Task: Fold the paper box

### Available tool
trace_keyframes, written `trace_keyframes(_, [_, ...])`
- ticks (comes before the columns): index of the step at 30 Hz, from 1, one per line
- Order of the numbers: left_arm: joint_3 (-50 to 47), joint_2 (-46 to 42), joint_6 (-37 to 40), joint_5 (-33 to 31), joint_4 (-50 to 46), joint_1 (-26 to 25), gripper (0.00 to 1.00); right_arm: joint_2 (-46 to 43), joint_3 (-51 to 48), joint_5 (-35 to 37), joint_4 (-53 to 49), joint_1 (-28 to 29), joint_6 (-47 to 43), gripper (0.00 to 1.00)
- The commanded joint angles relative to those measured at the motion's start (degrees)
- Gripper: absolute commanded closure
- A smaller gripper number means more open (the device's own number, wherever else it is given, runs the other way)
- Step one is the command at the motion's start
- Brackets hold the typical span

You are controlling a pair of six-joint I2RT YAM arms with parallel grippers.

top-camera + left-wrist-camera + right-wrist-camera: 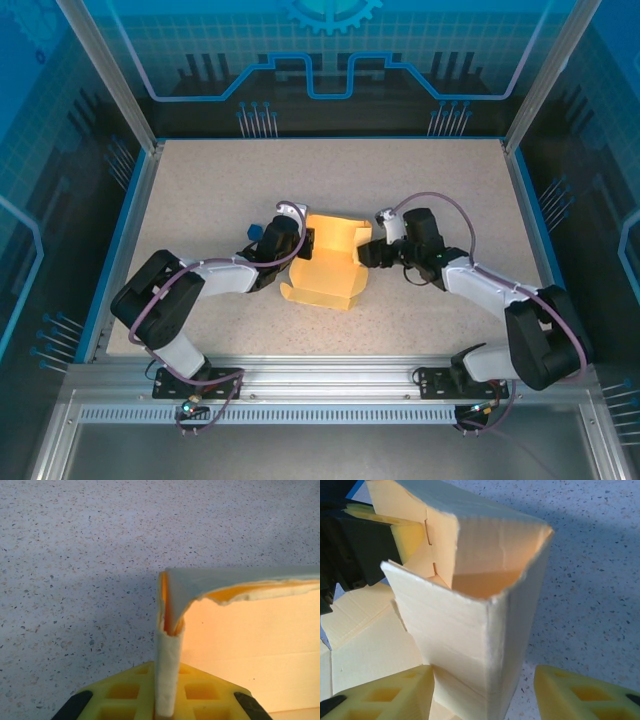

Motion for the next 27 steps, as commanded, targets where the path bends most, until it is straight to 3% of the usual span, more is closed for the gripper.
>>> trace_keyframes(1, [0.69,-2.21,-0.63,0.4,0.37,-0.44,0.88,1.49,3.18,5.36,-2.0,1.84,1.43,0.44])
trace_keyframes(16, [0.69,-2.34,-0.77,0.53,0.29,-0.43,0.88,7.7,10.27,28.81,-11.21,11.56,6.03,0.46])
trace_keyframes(27, [0.68,-2.21,-0.52,0.44,0.55,-0.44,0.88,10.0,11.6,37.96,-16.06,12.5,6.28,0.54])
